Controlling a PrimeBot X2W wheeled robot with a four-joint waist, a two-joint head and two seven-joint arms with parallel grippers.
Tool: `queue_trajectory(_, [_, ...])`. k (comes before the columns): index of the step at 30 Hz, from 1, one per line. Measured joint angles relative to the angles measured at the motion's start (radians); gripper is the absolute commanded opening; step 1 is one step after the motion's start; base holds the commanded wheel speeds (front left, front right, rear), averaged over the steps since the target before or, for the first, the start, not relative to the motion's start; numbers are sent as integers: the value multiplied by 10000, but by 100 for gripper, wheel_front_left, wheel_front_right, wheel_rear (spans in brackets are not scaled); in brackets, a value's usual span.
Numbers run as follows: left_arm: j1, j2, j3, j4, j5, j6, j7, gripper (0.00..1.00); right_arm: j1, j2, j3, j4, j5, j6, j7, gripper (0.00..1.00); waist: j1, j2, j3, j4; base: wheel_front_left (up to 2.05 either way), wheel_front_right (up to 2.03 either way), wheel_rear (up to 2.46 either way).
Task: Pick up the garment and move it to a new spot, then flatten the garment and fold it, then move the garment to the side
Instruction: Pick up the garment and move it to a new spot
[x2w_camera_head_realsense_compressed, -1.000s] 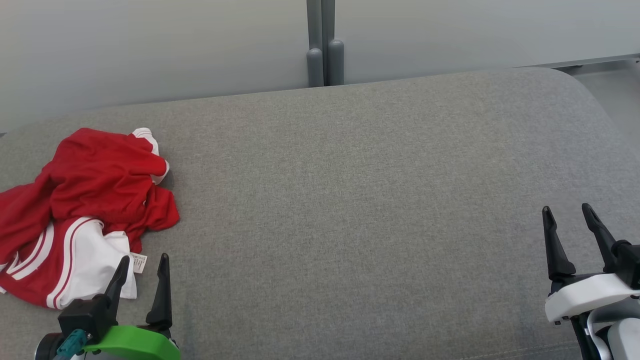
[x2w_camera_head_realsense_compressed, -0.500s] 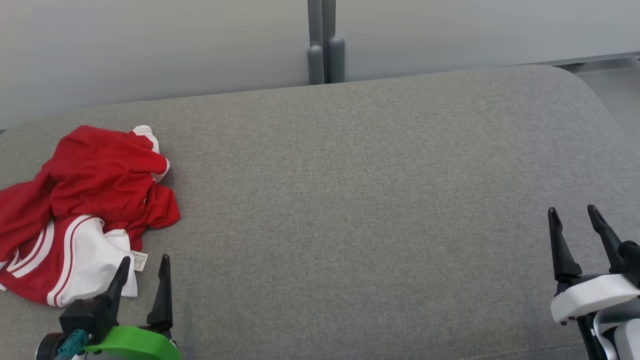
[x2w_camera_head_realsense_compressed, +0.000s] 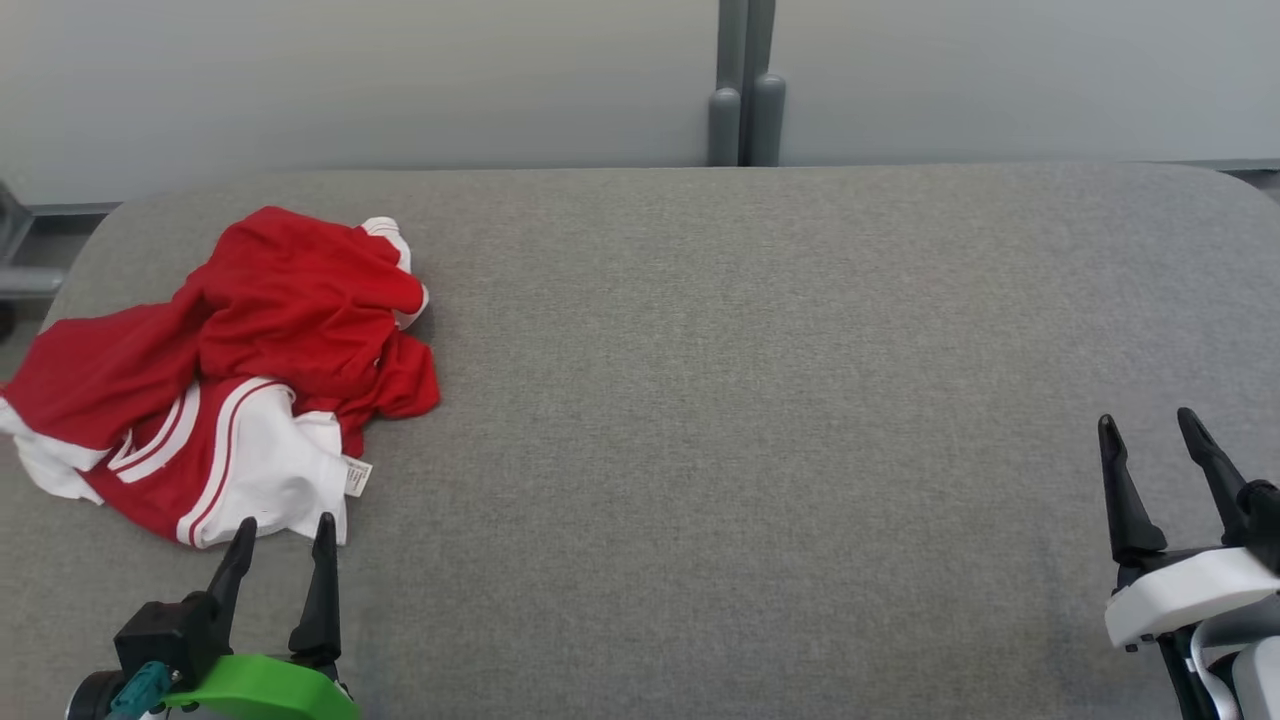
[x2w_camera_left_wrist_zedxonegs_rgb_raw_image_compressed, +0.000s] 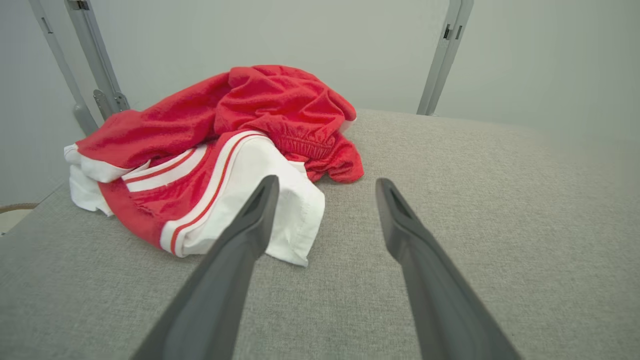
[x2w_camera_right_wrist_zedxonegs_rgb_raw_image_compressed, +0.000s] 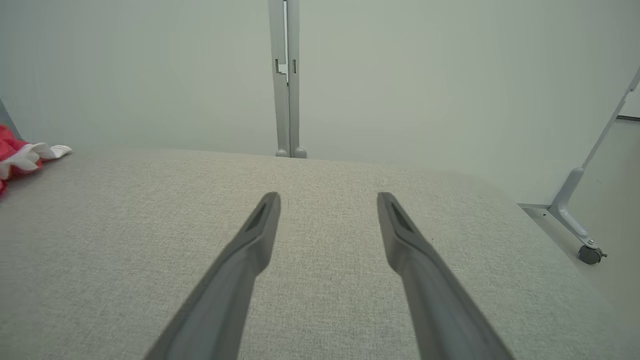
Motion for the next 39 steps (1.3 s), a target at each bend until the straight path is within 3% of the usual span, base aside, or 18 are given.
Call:
queue_trajectory(19, [407,-21,767,44,10,-27,0,100,-118,203,397,232,-113,169,0,100,0,0,-329,2630,0,0,0])
queue_trajectory(33, [458,-19,884,-155,4,-29,0,100,-112,211,313,295,-142,173,0,100,0,0,-294,2329,0,0,0])
queue_trajectory(39, [-443,17,420,-90,-153,-38,0,100,-140,132,297,94,-198,174,0,100,0,0,60,2286,0,0,0])
